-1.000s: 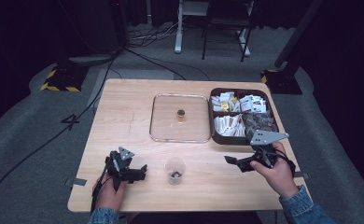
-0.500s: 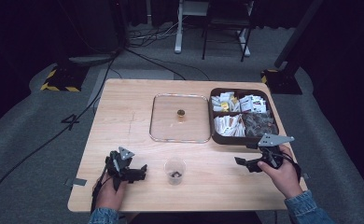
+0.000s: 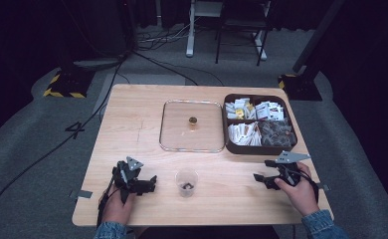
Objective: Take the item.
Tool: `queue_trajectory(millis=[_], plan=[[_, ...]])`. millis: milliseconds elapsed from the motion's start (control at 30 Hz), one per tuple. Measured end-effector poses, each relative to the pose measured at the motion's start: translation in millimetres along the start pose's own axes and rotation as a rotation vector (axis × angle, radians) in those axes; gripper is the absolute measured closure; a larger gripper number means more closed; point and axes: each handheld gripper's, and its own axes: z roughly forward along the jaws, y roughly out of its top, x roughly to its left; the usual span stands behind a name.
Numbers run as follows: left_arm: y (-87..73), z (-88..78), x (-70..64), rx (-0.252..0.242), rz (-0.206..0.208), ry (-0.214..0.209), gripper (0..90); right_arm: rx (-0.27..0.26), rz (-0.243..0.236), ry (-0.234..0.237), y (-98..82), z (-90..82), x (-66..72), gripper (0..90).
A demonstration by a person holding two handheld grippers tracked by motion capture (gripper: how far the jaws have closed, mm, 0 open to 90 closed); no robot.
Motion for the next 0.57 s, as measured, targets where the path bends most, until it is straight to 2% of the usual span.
queue_trajectory(millis=[133,233,267,300,567], plan=[[0.2,0.1,0.2,0.001,0.001,0.0,0.0,0.017,-0.01,-0.017,-8.7,5.4,1.1,22.4],[0.2,0.1,0.0,0.002,0.0,-0.001,0.0,0.048,-0.041,-0.05,-15.4,11.0,4.2,18.4],[0.2,0.2,0.1,0.001,0.0,-0.001,0.0,0.055,-0.045,-0.053,-17.3,12.8,4.8,14.3],[0.2,0.1,0.0,0.002,0.0,-0.001,0.0,0.022,-0.035,-0.056,-20.0,15.6,6.0,12.8],[0.8,0.8,1.0,0.0,-0.007,0.006,0.0,0.026,-0.015,-0.086,-18.9,18.2,12.2,9.9]])
